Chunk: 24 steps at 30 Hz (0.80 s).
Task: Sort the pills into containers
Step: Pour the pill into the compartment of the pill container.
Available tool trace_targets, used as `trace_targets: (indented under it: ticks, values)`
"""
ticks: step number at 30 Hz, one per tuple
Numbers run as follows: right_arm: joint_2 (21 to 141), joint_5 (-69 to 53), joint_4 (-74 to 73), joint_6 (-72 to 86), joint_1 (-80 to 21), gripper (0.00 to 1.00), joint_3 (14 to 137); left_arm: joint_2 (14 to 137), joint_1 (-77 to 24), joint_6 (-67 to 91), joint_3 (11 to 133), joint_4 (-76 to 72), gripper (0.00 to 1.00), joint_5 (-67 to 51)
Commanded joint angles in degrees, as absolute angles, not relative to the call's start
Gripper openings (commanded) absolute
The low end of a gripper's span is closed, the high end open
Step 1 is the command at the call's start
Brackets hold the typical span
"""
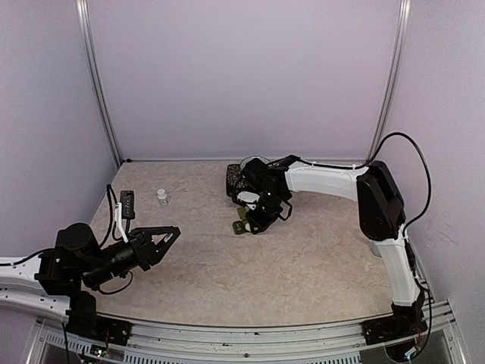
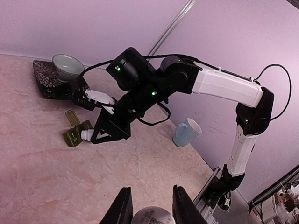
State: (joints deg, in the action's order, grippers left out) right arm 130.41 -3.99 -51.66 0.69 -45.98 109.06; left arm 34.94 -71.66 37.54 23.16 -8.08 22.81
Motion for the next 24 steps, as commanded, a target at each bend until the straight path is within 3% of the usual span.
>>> trace_targets:
  ticks: [1,24]
  values:
    - [129.53,-3.59,-51.21,0.62,-46.33,0.18,110.28,33.92,-71.73,37.88,22.78,-8.84,0.28,23.30]
    - [127.33,-2.06,-50.03,1.15,-46.32,0.18,111.61,34.05,-71.79,38.59,21.82,-9.79,0.28,23.10]
